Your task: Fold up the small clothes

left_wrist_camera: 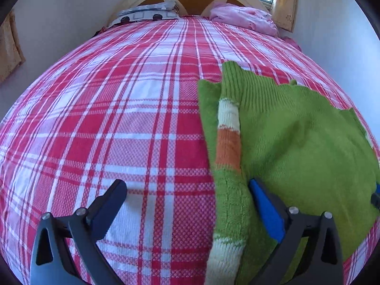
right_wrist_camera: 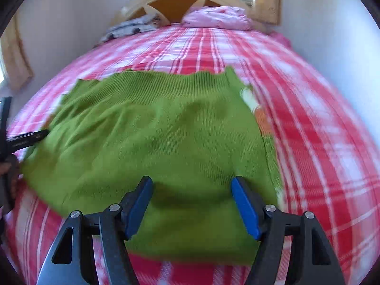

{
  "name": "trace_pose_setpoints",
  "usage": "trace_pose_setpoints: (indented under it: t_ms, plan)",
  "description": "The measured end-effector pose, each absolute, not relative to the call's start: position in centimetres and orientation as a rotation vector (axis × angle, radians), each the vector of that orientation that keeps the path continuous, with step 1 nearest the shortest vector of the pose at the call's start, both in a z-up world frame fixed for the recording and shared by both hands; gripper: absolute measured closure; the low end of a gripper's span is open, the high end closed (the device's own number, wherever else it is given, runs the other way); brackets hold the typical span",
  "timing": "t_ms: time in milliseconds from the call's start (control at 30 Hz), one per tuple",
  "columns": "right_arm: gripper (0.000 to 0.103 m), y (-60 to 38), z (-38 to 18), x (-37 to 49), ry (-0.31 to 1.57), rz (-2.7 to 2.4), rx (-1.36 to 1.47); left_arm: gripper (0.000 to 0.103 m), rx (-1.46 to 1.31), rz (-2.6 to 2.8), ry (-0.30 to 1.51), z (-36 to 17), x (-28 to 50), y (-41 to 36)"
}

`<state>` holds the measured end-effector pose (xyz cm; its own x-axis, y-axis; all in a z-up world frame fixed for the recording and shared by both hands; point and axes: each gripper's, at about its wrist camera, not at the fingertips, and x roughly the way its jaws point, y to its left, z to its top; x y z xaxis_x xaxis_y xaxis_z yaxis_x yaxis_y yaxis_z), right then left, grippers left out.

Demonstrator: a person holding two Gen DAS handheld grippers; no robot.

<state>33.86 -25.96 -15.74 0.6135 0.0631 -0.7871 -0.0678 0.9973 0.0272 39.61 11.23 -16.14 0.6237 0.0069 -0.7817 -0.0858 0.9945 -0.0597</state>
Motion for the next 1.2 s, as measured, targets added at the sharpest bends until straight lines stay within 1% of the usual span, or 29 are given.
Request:
trace_pose_setpoints:
  t_ms: [100,300,433,633,1033,1200]
  plan:
    - [0.033,-25.4,-16.0,32.3,0.905,0.074,-0.067,0.000,-0.119,0.048,0.890,-16.3,38.9,11.3]
    - [0.032,-25.8,-16.3,31.8,0.906,0.062,-0.051,0.000,-0.102,0.052,0.887,-16.1,37.8,11.1]
    - [0.032,-26.1,-16.2,31.6,0.894,0.066,-0.026,0.000,-0.071,0.059,0.853,-15.9,36.7,10.8]
    - [0.032,-25.7,-16.1,30.5,0.886,0.037,-0.051,0.000,-0.080,0.047,0.848,-16.0,35.9,10.9]
    - [0.031,-25.3,-15.9,30.1,0.887,-0.004,-0.061,0.000,-0.088,0.035,0.873,-16.4,35.3,11.0]
    - [0.031,-22.3,-14.2,27.8,0.822,-0.044,-0.190,0.000,-0.166,0.017,0.863,-16.1,33.6,12.5]
